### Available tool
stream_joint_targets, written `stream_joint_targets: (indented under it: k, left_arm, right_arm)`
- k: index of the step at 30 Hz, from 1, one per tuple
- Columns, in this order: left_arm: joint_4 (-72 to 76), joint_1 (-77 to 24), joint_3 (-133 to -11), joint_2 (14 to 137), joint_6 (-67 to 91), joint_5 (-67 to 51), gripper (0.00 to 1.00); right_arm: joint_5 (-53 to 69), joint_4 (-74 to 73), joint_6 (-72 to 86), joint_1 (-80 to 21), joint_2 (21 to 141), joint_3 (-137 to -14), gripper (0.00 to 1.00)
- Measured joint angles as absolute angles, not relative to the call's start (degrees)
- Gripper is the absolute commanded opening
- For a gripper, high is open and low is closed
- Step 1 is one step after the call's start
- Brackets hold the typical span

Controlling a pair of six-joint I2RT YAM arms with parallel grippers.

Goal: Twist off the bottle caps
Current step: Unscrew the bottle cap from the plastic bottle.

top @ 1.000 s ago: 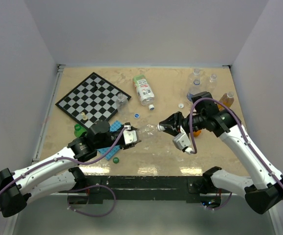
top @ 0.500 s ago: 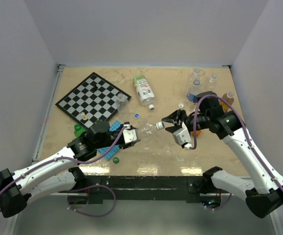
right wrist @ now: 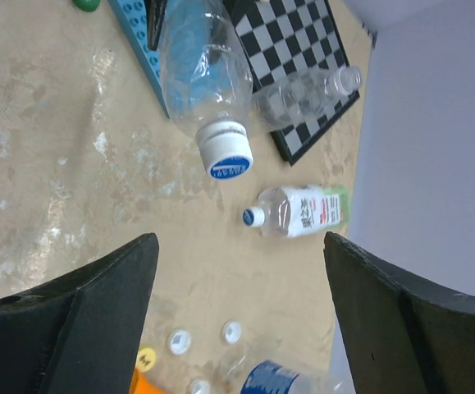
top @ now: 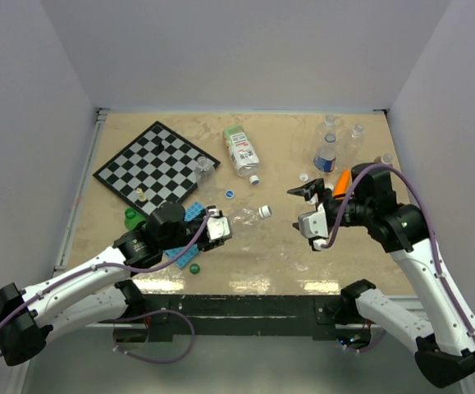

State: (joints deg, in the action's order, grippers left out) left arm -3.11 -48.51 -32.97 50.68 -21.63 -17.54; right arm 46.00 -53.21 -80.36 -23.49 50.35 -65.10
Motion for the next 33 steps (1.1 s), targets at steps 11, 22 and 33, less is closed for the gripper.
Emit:
stream_joint_targets:
  k: [11, 22, 33]
  left_arm:
    - [-3.14, -48.51, -32.97, 50.65, -21.61, -17.37, 0.02]
    - [-3.14, -48.51, -32.97, 50.65, -21.61, -16.40, 0.01]
    - [-3.16, -48.51, -32.97, 50.52, -21.63, -14.41, 0.01]
  right_arm:
    - [39.92, -54.52, -67.77, -20.80, 47.24, -64.49, 0.86]
    - [39.94, -55.61, -57.28, -20.53, 50.63, -65.49, 0.85]
    - [42.85, -55.66, -52.71, -20.18, 56.80, -67.72, 0.85]
